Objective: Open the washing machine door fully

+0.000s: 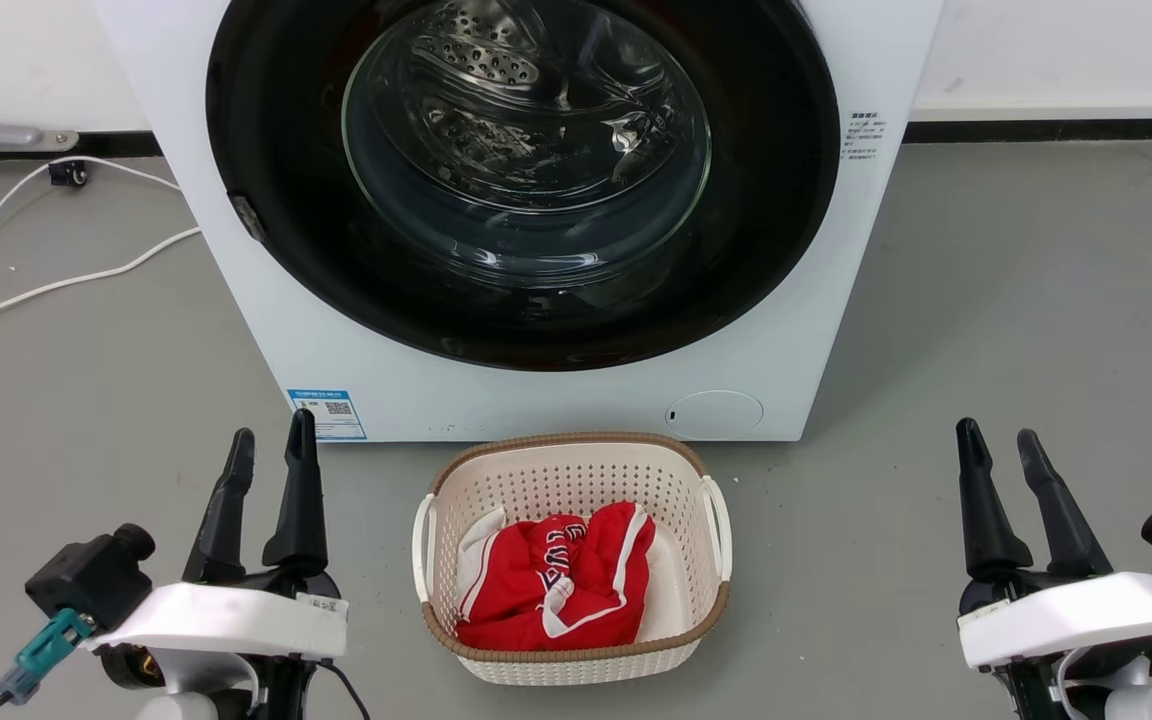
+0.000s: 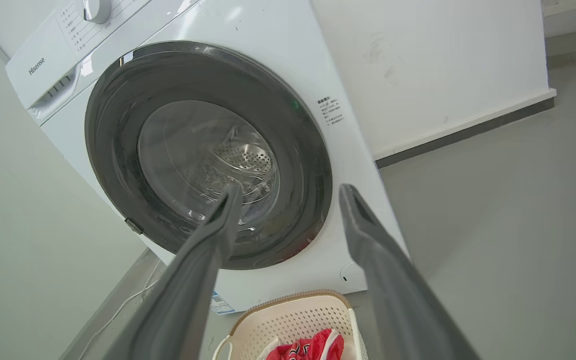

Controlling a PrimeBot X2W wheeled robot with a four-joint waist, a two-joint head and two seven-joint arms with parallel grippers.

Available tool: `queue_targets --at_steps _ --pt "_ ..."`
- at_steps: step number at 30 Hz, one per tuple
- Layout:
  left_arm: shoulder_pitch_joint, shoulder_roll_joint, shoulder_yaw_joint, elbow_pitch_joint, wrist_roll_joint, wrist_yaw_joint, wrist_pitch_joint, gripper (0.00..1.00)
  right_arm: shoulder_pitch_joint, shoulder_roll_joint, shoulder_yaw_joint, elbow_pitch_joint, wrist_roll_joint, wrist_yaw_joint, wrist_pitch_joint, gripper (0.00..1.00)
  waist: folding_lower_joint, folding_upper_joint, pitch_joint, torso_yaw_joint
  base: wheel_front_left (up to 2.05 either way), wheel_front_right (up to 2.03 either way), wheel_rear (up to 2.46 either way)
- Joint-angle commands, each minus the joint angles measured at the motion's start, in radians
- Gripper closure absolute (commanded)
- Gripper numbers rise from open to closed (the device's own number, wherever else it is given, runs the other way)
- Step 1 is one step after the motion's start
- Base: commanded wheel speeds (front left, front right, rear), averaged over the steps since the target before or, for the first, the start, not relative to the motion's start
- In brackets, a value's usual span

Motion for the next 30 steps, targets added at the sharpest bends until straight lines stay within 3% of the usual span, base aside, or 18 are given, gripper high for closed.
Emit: queue_targets --at_steps 1,12,30 --pt "-0.004 0.008 -0.001 -0.016 0.03 0.0 -0.008 0.0 0.002 0.0 0.0 -0.017 -0.027 0.0 -0.004 0.0 0.0 0.0 0.0 0.0 0.0 0.0 0.0" --pt "0.006 0.028 -0.027 -0.031 0.2 0.027 -0.037 0.0 0.007 0.001 -0.001 -0.028 -0.16 0.0 0.004 0.0 0.0 0.0 0.001 0.002 0.0 0.0 0.0" --pt "0.016 0.066 -0.064 -0.024 0.379 0.084 -0.078 0.0 0.014 0.003 0.006 -0.025 -0.327 0.0 -0.012 0.0 0.0 0.0 0.0 -0.003 0.0 0.0 0.0"
